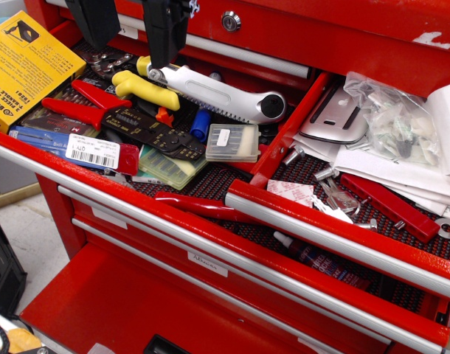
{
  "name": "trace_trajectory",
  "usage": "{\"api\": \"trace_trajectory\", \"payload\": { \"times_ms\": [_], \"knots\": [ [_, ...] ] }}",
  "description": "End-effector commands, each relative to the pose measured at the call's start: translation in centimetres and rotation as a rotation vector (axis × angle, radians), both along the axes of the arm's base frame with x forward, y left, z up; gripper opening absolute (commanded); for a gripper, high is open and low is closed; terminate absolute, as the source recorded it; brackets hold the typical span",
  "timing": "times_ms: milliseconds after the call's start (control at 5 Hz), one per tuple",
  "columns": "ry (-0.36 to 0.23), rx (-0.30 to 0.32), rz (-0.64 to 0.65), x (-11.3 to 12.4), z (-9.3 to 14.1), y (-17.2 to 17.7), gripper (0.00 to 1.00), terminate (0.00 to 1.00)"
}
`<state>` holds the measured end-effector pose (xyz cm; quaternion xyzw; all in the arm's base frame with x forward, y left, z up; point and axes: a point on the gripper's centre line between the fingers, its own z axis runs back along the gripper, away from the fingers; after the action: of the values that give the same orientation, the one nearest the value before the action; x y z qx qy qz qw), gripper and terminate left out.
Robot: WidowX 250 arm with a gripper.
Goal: Pick up box cutter and put into drawer
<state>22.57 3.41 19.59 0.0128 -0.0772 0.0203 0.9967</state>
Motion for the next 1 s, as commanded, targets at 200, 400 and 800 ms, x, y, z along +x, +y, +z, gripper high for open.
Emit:
{"api": "trace_trajectory", "payload": {
  "times_ms": [200, 400, 800],
  "knots": [
    [0.01, 0.058, -0.25, 1.6, -0.9, -0.6, 1.0, 0.0],
    [0.054, 0.231, -0.504, 3.3, -1.9, -1.2, 1.0, 0.0],
    [0.056, 0.479, -0.999, 6.6, -4.7, -1.2, 1.0, 0.0]
  ]
}}
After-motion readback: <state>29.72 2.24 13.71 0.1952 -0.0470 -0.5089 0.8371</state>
